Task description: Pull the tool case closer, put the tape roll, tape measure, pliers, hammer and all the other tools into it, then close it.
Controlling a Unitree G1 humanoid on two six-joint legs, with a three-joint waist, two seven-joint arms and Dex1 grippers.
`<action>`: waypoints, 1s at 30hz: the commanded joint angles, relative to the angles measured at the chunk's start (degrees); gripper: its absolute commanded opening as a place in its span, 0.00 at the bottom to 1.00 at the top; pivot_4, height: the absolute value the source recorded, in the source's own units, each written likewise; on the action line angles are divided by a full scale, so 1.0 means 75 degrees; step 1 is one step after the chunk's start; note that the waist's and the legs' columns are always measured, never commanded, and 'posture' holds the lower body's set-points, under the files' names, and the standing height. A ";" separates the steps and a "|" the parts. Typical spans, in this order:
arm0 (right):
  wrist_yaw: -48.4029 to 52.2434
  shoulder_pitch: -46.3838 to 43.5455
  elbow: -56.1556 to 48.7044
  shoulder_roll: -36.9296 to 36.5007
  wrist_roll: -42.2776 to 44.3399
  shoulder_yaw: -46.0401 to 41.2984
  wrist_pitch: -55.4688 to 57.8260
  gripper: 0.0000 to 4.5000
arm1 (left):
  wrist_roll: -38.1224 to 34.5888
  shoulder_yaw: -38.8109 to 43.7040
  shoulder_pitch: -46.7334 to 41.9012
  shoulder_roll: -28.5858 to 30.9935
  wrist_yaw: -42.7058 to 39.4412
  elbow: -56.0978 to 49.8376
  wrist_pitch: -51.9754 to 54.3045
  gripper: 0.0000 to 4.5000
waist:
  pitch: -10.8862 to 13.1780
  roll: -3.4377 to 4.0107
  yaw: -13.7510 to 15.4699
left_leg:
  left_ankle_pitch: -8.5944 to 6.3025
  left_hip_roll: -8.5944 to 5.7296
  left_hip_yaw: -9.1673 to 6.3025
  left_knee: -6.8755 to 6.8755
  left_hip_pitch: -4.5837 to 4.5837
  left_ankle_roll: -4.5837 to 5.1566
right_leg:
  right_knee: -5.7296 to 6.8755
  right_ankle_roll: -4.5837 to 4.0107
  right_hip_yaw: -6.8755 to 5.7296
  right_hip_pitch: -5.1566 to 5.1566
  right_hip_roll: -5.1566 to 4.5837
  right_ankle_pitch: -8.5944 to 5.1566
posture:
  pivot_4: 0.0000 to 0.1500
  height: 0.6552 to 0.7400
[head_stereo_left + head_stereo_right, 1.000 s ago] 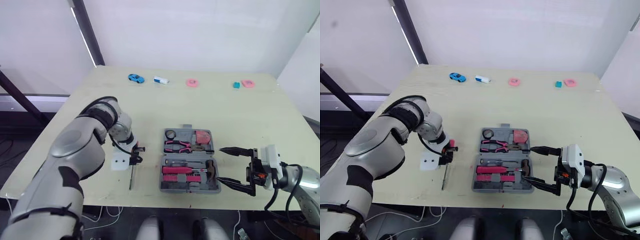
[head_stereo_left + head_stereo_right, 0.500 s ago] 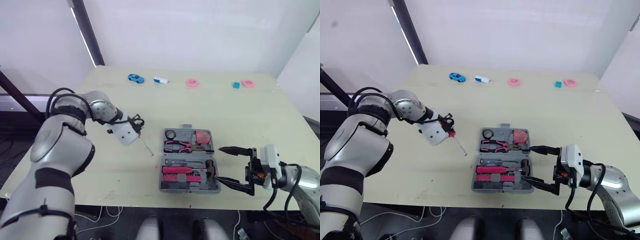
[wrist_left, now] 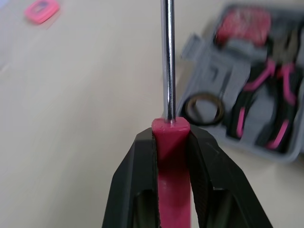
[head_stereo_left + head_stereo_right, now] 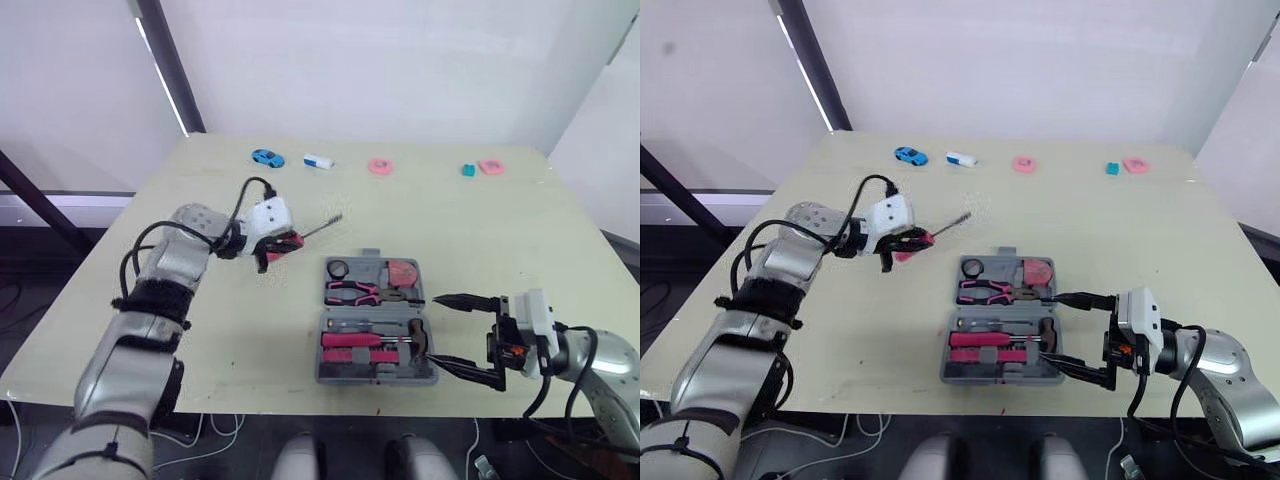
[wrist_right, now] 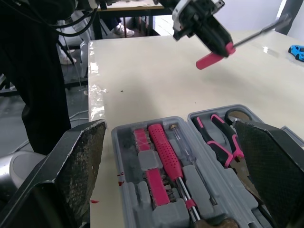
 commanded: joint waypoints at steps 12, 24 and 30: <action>0.0158 -0.0091 0.0198 0.0068 0.0238 -0.0350 -0.0284 1.00 | -0.1781 0.2207 0.0912 -0.0222 0.3395 -0.4901 0.8990 0.08 | 0.0000 0.0000 -0.0091 | 0.0000 -0.0004 -0.0021 0.0018 0.0009 0.0000 | 0.0025 -0.0001 -0.0002 0.0008 0.0001 -0.0001 | 1.00 1.00; 0.0164 -0.0402 0.0552 0.0207 0.0469 -0.0570 -0.0289 1.00 | -0.5644 0.3211 0.2799 0.0578 0.6482 -0.4674 0.8990 0.08 | 0.0000 0.0003 -0.0047 | 0.0000 -0.0007 -0.0059 0.0014 0.0013 0.0000 | 0.0025 -0.0004 -0.0001 0.0008 -0.0017 -0.0001 | 1.00 1.00; 0.0152 -0.0474 0.0606 0.0249 0.0522 -0.0619 -0.0238 1.00 | -0.8433 0.3374 0.3423 0.0689 0.8997 -0.3848 0.8990 0.08 | 0.0002 0.0004 -0.0044 | 0.0000 -0.0003 -0.0069 0.0011 0.0013 -0.0001 | 0.0027 -0.0005 -0.0007 0.0009 -0.0031 0.0000 | 1.00 1.00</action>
